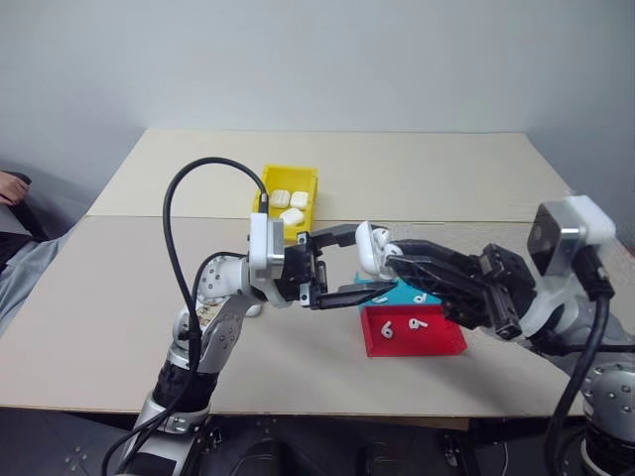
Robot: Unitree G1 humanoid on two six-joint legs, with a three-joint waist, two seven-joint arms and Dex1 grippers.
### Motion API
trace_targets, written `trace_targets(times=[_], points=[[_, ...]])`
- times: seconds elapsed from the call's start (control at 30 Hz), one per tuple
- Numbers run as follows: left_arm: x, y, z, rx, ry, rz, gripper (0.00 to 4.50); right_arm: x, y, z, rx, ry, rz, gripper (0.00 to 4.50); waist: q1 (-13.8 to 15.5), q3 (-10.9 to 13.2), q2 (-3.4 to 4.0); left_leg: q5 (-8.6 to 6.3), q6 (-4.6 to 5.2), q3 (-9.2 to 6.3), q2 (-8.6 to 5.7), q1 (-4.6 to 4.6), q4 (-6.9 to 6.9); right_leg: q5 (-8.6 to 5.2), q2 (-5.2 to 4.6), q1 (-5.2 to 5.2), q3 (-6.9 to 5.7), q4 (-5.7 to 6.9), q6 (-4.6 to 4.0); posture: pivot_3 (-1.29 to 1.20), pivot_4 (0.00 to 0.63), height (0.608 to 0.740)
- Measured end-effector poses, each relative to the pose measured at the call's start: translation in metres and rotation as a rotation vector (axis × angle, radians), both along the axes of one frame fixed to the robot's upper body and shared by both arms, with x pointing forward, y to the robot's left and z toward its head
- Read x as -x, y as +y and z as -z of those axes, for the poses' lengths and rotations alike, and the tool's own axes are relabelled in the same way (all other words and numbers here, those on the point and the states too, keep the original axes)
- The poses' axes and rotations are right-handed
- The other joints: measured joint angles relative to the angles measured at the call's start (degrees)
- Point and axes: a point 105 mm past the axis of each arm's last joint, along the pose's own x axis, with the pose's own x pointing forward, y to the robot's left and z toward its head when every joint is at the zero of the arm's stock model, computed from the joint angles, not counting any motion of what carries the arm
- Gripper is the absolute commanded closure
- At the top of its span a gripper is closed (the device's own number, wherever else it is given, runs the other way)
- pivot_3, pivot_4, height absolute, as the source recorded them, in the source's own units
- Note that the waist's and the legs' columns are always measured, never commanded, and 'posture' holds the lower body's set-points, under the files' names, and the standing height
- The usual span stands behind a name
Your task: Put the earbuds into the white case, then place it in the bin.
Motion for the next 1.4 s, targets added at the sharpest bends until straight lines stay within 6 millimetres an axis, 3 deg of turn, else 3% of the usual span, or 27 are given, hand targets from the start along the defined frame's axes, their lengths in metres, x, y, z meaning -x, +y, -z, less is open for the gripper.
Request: trace_targets(times=[0.23, 0.27, 0.3, 0.73, 0.93, 1.03, 1.13, 1.27, 1.4], points=[[-0.001, 0.001, 0.001, -0.008, -0.001, -0.009, 1.70, -0.002, 0.000, 0.001, 0.017, -0.023, 0.027, 3.65, 0.00, 0.00, 0.00, 0.00, 0.00, 0.00, 0.00, 0.00, 0.00, 0.00, 0.00, 0.00, 0.00, 0.00, 0.00, 0.00, 0.150, 0.740], [-0.001, 0.001, 0.001, -0.008, -0.001, -0.009, 1.70, -0.002, 0.000, 0.001, 0.017, -0.026, 0.028, 3.13, 0.00, 0.00, 0.00, 0.00, 0.00, 0.00, 0.00, 0.00, 0.00, 0.00, 0.00, 0.00, 0.00, 0.00, 0.00, 0.00, 0.150, 0.740], [-0.001, 0.001, 0.001, -0.007, -0.001, -0.010, 1.70, -0.003, 0.000, 0.001, 0.019, -0.029, 0.036, 2.95, 0.00, 0.00, 0.00, 0.00, 0.00, 0.00, 0.00, 0.00, 0.00, 0.00, 0.00, 0.00, 0.00, 0.00, 0.00, 0.00, 0.150, 0.740], [-0.004, 0.002, 0.002, -0.010, -0.003, -0.022, 1.70, 0.000, -0.007, 0.006, 0.059, -0.037, 0.030, 2.95, 0.02, 0.00, 0.00, 0.00, 0.00, 0.00, -0.01, 0.00, 0.01, 0.00, 0.00, 0.01, 0.00, -0.01, 0.00, 0.00, 0.150, 0.740], [-0.018, -0.003, 0.012, -0.076, 0.012, -0.072, 1.70, -0.006, -0.023, -0.023, 0.140, -0.116, 0.001, 2.95, -0.03, 0.01, -0.01, -0.01, 0.02, -0.01, 0.00, 0.02, 0.06, 0.00, 0.03, 0.03, -0.01, 0.00, -0.01, 0.00, 0.150, 0.740], [-0.024, -0.009, 0.014, -0.106, 0.005, -0.078, 1.70, -0.015, -0.018, -0.040, 0.220, -0.150, -0.029, 3.53, -0.22, 0.01, 0.00, -0.02, 0.03, 0.05, 0.00, 0.00, 0.04, 0.00, 0.03, -0.05, 0.07, 0.01, -0.01, 0.00, 0.150, 0.740], [-0.023, -0.017, 0.014, -0.099, 0.002, -0.045, 1.70, -0.014, -0.008, -0.050, 0.299, -0.217, -0.077, 4.46, -0.04, 0.02, -0.03, -0.03, 0.04, 0.05, 0.03, -0.05, 0.03, 0.00, 0.05, -0.03, -0.01, -0.06, -0.01, 0.00, 0.150, 0.740], [-0.027, -0.028, 0.018, -0.112, -0.011, -0.048, 1.70, -0.020, 0.009, -0.043, 0.411, -0.223, -0.128, 4.46, 0.10, 0.02, -0.03, -0.04, 0.06, 0.11, 0.01, -0.08, 0.12, 0.02, 0.01, -0.01, -0.03, -0.05, 0.01, 0.00, 0.150, 0.740], [-0.030, -0.034, 0.017, -0.107, -0.028, -0.070, 1.70, -0.030, 0.013, -0.029, 0.504, -0.214, -0.115, 4.46, 0.14, 0.02, -0.03, -0.05, 0.08, 0.12, 0.01, -0.13, 0.14, 0.02, -0.01, -0.06, -0.02, -0.05, 0.02, 0.00, 0.150, 0.740]])
